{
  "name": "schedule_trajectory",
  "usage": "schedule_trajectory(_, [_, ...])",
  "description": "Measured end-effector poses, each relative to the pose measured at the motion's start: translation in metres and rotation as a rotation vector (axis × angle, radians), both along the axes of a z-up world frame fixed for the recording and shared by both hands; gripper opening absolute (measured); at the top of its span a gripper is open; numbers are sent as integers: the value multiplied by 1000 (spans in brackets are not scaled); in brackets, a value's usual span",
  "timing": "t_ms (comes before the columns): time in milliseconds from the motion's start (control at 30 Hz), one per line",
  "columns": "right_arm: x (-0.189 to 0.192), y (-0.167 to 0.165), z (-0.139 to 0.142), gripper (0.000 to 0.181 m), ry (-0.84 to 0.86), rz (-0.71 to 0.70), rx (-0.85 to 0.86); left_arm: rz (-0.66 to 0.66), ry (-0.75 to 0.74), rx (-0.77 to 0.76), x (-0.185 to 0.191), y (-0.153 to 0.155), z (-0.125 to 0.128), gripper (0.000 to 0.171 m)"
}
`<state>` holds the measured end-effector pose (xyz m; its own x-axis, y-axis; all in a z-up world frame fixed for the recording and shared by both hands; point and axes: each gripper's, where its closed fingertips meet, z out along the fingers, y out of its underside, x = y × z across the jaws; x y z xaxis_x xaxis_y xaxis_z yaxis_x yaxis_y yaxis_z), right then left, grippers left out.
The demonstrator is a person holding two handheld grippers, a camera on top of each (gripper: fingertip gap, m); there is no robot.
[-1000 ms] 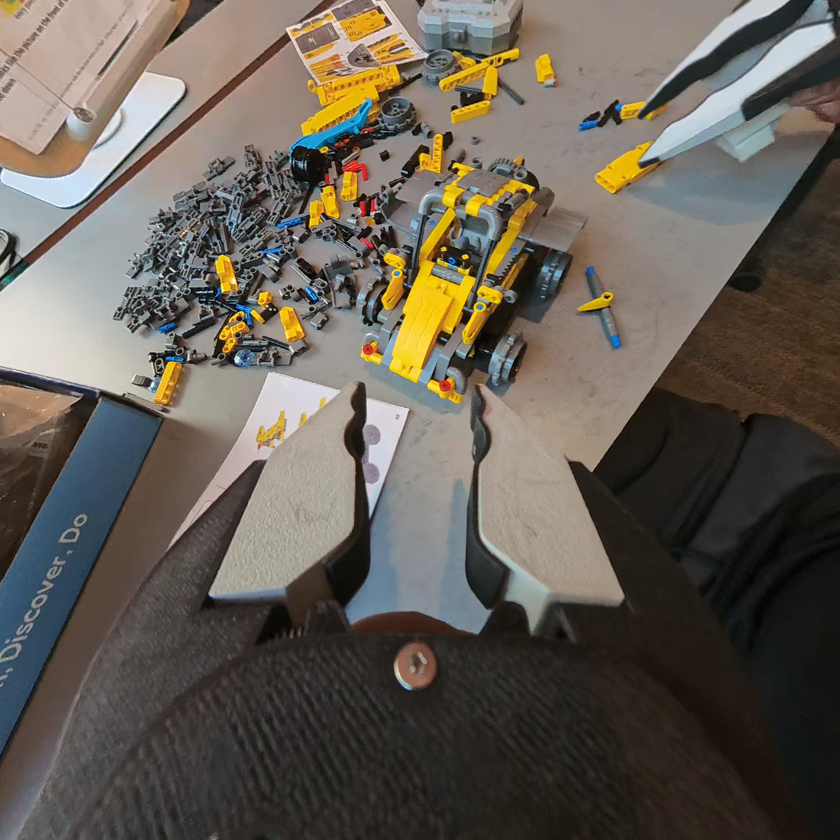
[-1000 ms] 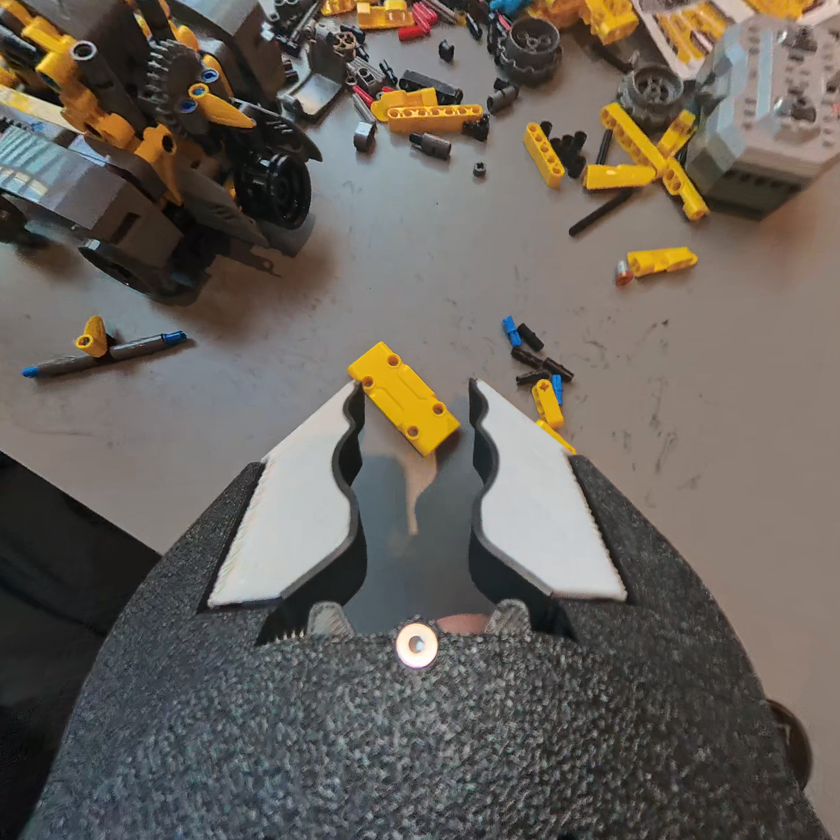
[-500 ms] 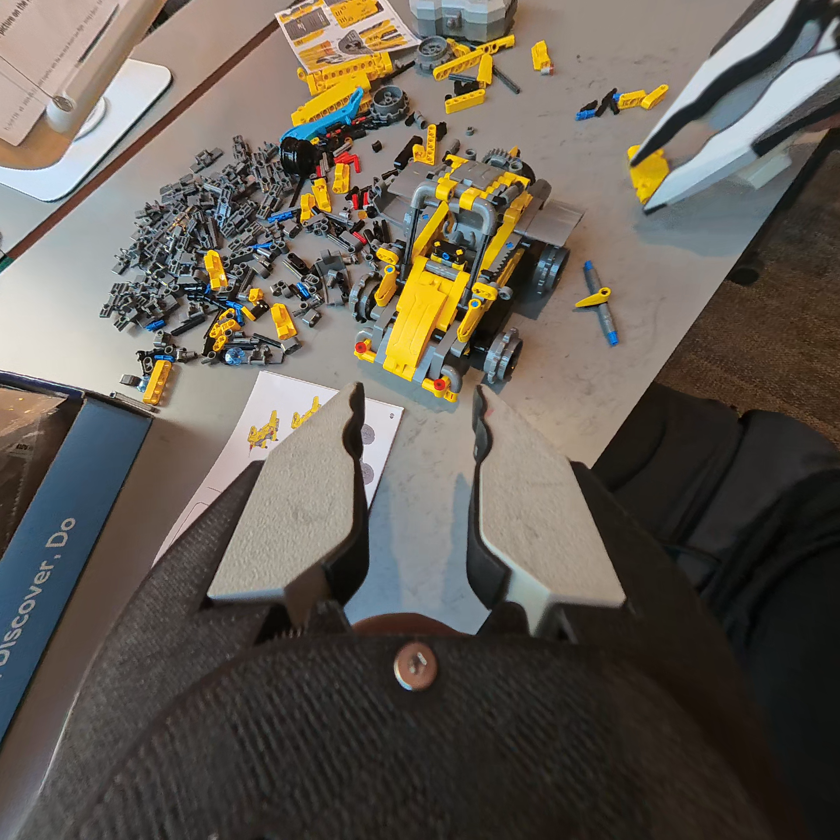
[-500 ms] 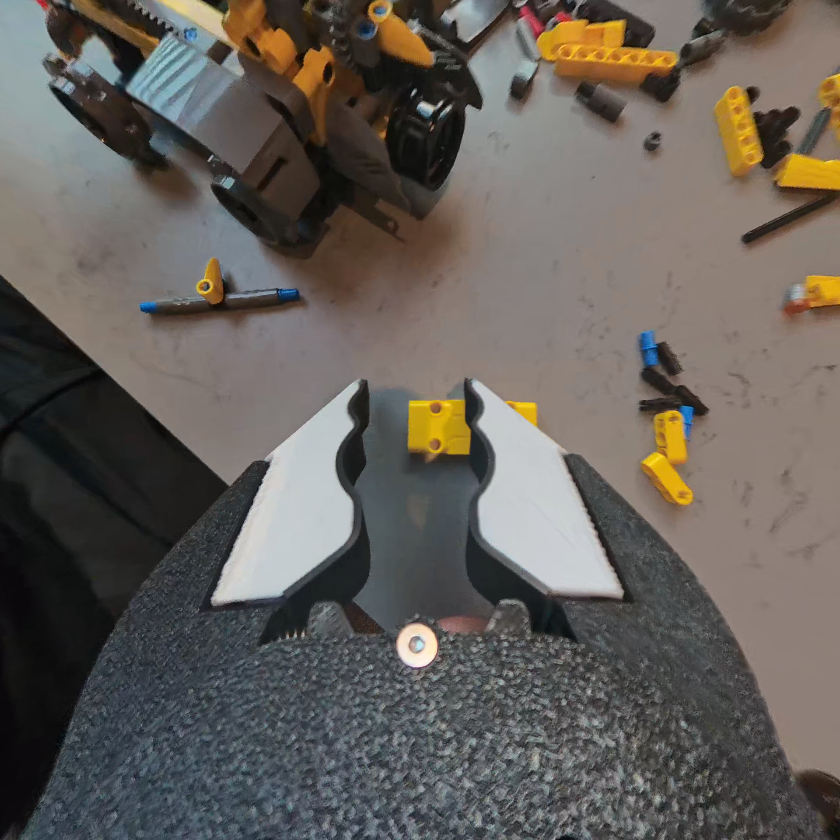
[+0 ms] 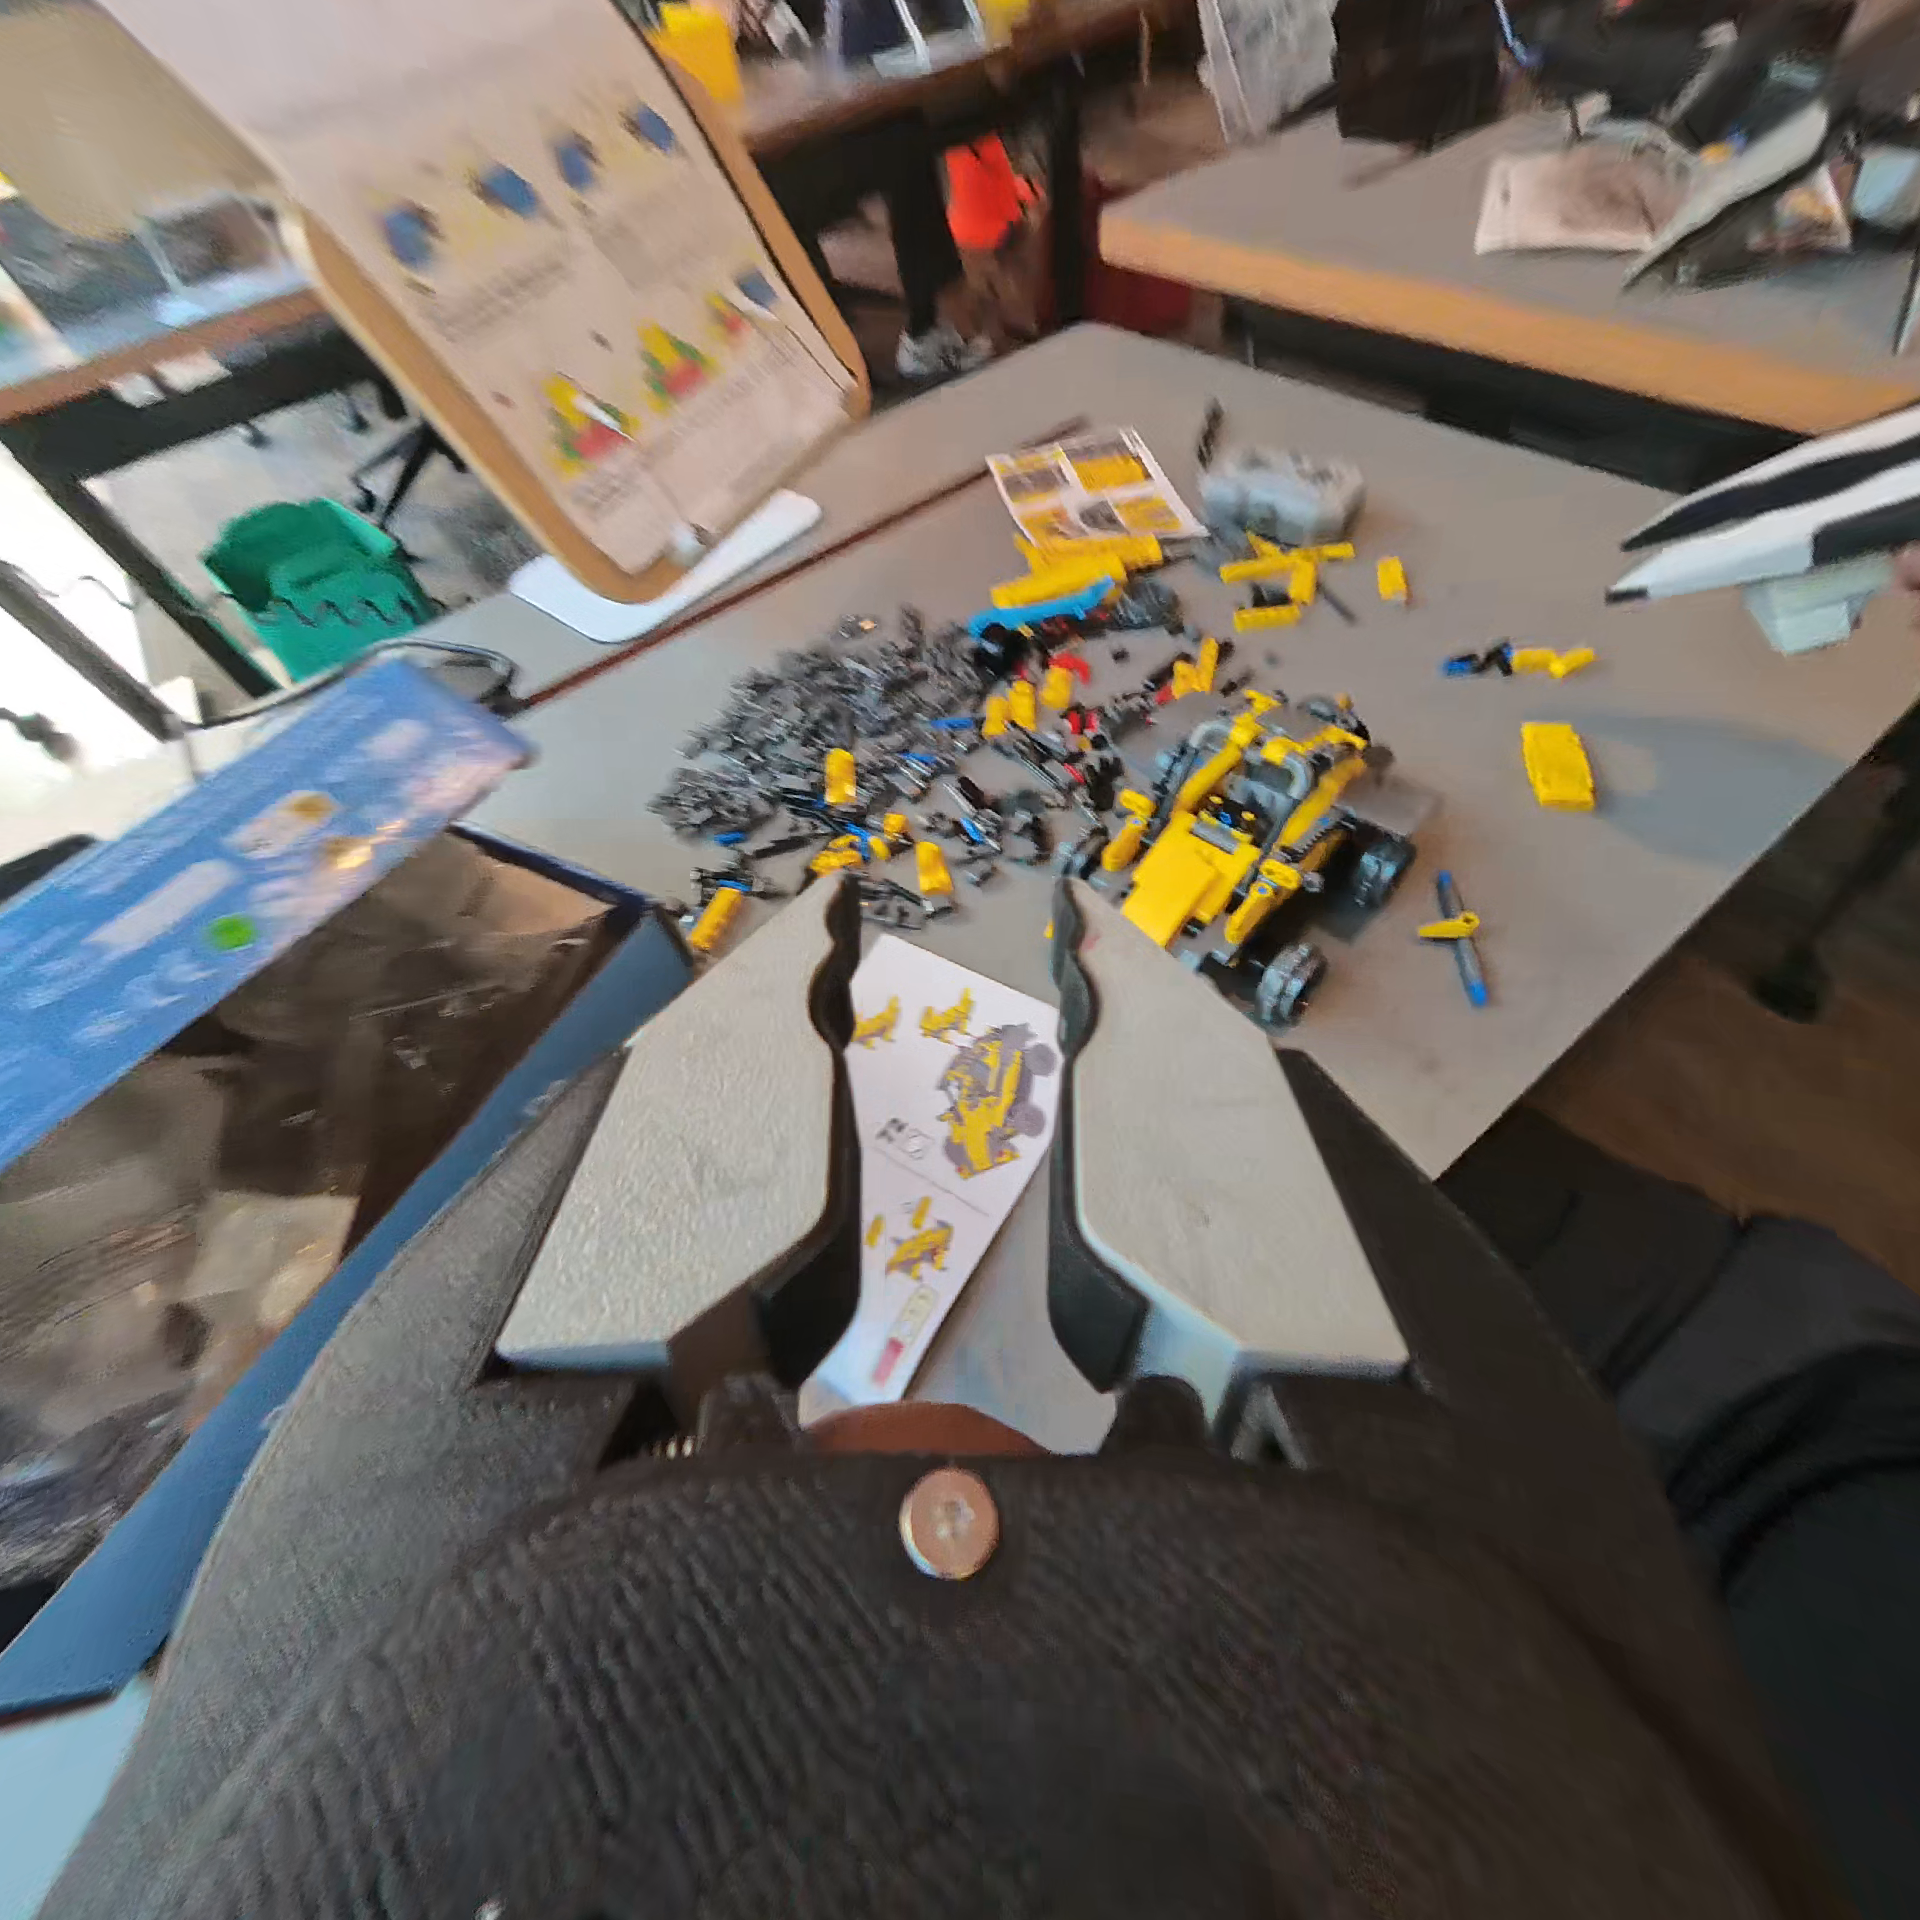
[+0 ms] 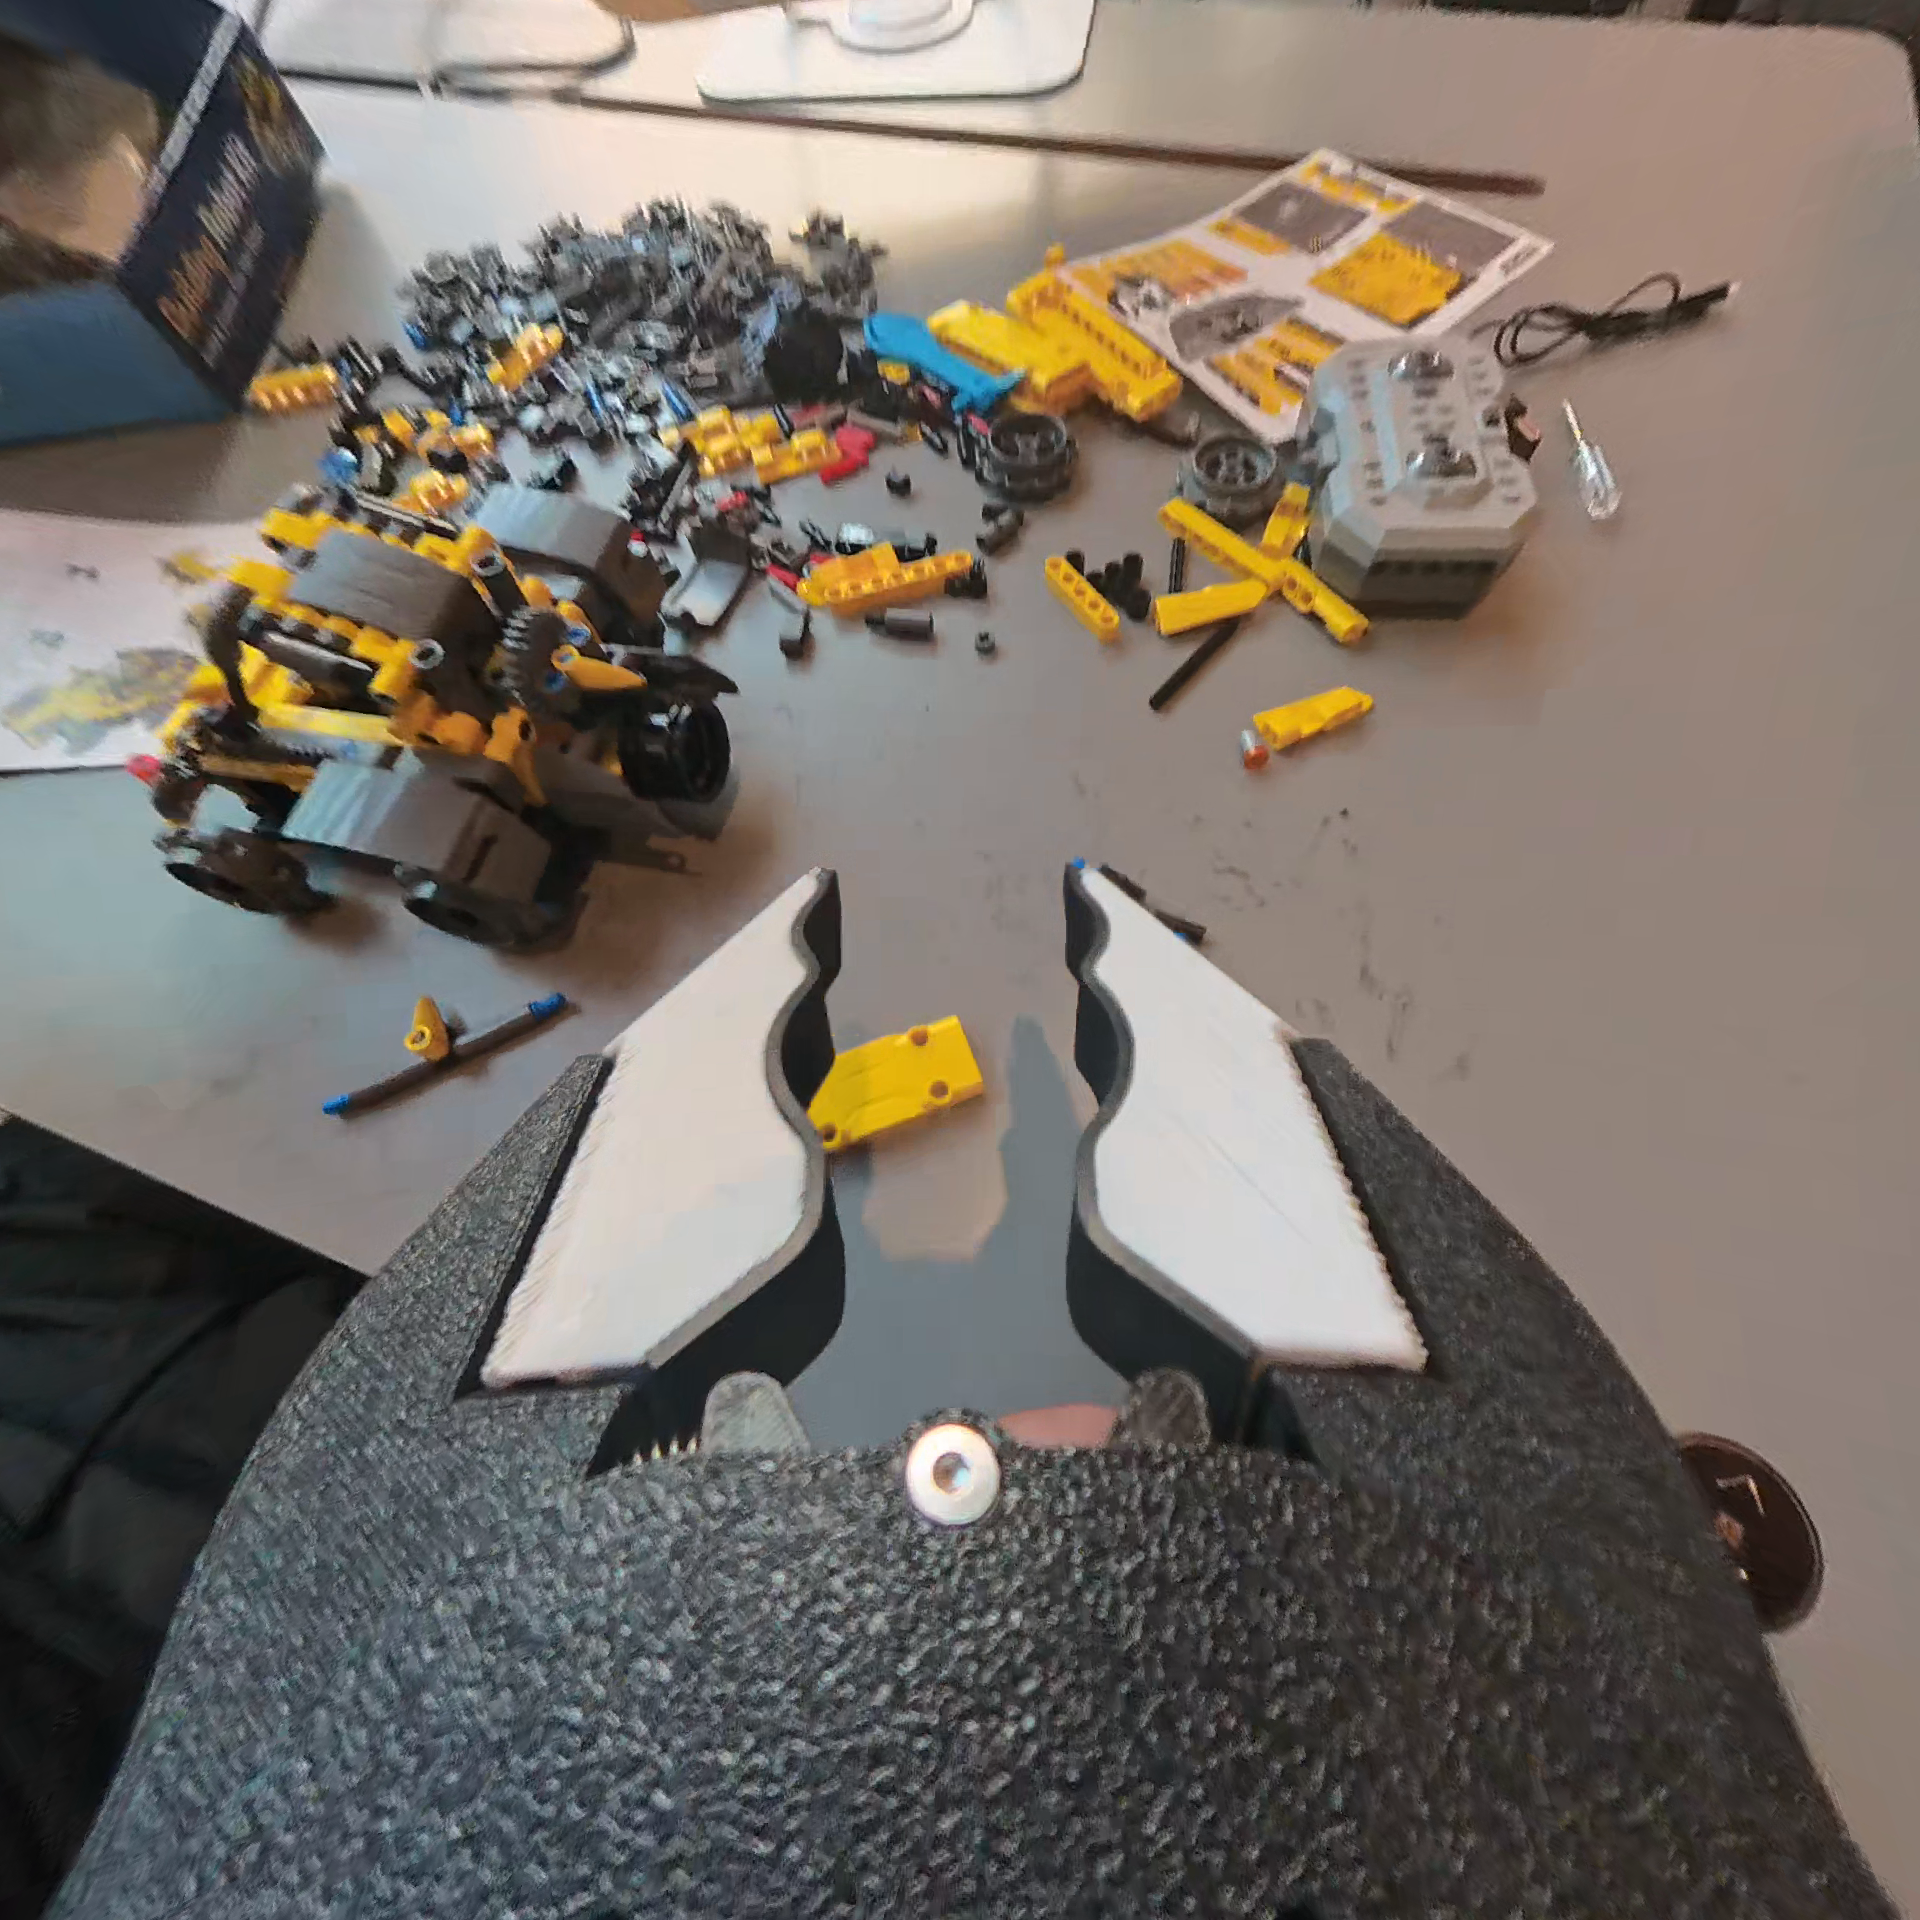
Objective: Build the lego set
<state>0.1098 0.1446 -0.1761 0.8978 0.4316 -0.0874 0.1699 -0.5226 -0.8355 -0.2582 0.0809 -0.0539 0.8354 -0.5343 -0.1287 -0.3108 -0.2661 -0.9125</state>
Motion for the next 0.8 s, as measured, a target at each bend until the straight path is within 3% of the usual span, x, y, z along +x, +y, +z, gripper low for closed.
schedule_trajectory(100, [-5, 8, 9, 40, 15, 42, 40, 34, 22, 13, -40, -12, 8, 35])
schedule_trajectory(167, [-5, 13, 4, 41, 1, 60, 30, 73, 43, -8, -63, -16, -2, 46])
schedule_trajectory(267, [-12, 7, -15, 43, 5, 127, -24, 113, -27, -61, -81, -26, -34, 47])
schedule_trajectory(333, [-30, -13, -18, 44, 109, 245, -56, 63, -174, -120, -61, -41, -60, 44])
schedule_trajectory(400, [-33, -27, -22, 44, 142, 291, -38, -77, -296, -179, -17, -61, -86, 39])
schedule_trajectory(533, [-22, -40, -47, 57, 87, 277, -42, -154, -323, -151, 33, -71, -135, 46])
schedule_trajectory(633, [-8, -39, -71, 66, -59, 249, -39, -205, -289, -102, 46, -65, -146, 49])
schedule_trajectory(733, [-14, -40, -88, 76, -105, 298, -74, -288, -383, -115, 62, -72, -147, 48])
schedule_trajectory(800, [-20, -36, -88, 74, -108, 339, -67, -330, -386, -123, 69, -78, -152, 48])
